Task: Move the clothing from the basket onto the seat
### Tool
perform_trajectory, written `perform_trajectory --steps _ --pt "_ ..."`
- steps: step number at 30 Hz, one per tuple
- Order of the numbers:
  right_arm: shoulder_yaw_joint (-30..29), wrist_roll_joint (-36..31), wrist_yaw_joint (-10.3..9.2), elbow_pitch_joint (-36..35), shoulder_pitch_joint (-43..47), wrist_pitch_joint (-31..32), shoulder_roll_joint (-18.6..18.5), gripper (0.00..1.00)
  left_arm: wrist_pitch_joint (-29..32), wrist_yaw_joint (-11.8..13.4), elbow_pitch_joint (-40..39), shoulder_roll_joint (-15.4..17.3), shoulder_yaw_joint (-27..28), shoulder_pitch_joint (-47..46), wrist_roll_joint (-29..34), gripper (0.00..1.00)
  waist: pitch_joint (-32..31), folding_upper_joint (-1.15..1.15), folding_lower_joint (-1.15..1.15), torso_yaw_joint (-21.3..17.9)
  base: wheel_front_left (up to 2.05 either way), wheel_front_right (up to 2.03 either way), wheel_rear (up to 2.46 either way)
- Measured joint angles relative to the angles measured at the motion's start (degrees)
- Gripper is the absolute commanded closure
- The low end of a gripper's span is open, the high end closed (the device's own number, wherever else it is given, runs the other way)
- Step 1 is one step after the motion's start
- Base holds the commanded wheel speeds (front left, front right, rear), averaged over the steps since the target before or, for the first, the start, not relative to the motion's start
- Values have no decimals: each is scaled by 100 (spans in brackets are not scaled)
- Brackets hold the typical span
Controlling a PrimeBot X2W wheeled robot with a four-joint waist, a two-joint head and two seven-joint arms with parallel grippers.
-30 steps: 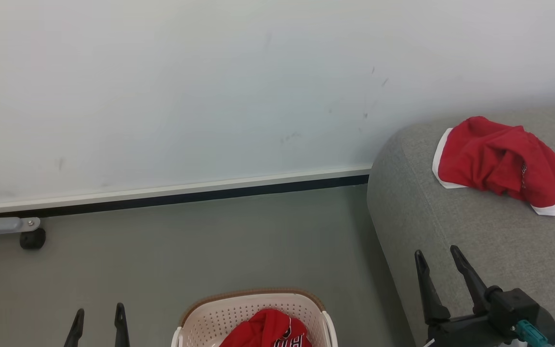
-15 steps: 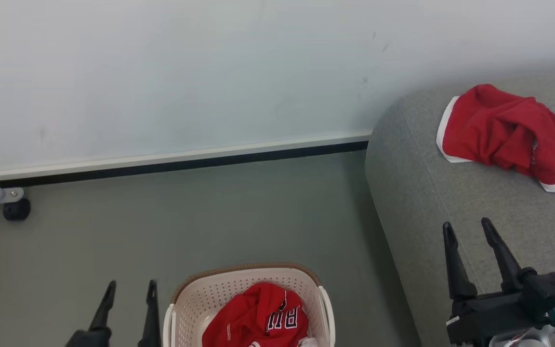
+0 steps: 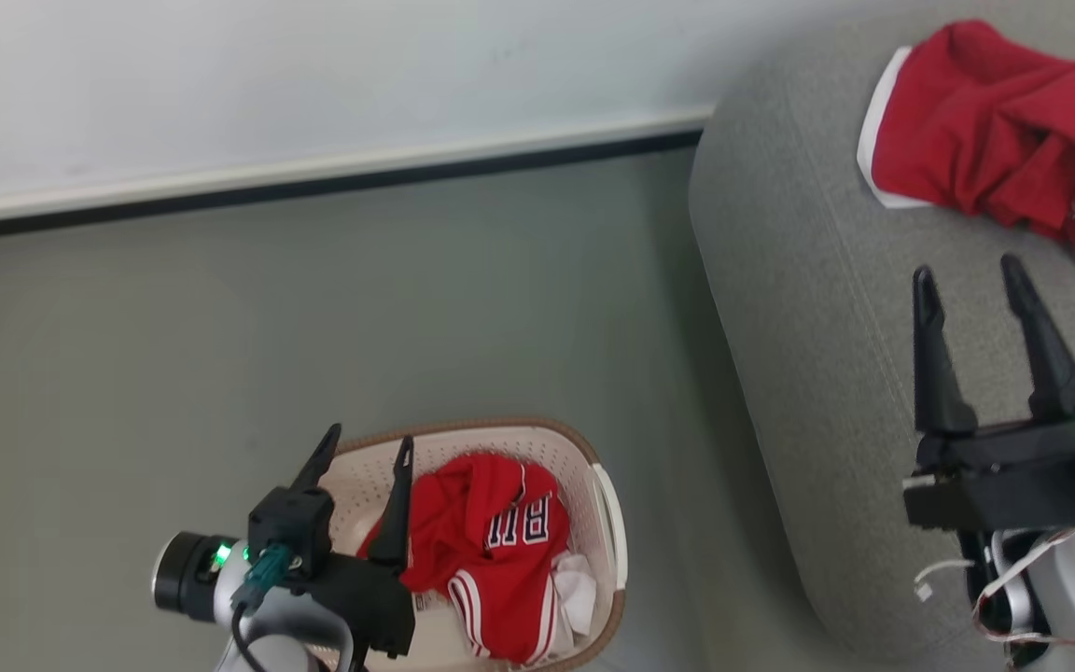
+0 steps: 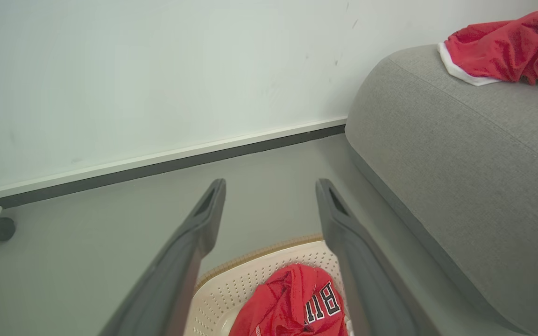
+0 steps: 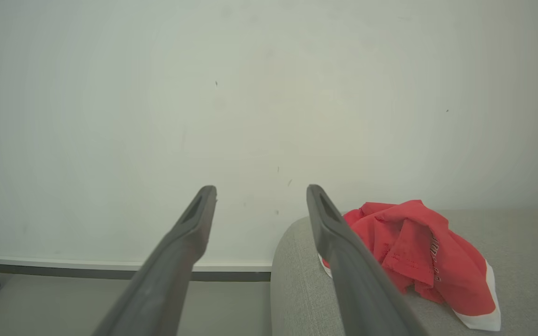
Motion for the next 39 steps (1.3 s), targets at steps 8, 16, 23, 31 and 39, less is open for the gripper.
perform_trajectory --steps 8,16,23,31,39 --pt "-37 0 51 -141 -581 1 -10 0 193 -38 758 -88 -120 -545 69 0 661 0 0 -209 0 0 0" --pt "-35 -1 91 -296 -1085 0 38 0 370 -38 1448 -112 -230 -1050 235 0 1336 0 0 -426 0 0 0" --pt "0 -26 142 -470 -1579 0 87 0 479 -34 1946 -112 -229 -1537 324 0 1938 0 0 -598 0 0 0" --pt "-37 -45 149 -662 -1995 0 96 0 577 -27 2317 -99 -216 -1978 381 0 2544 0 -1 -725 0 0 0" --pt "-101 -79 168 -896 -2414 -1 93 0 657 14 2584 35 -109 -2669 412 0 3240 0 0 -803 0 0 0"
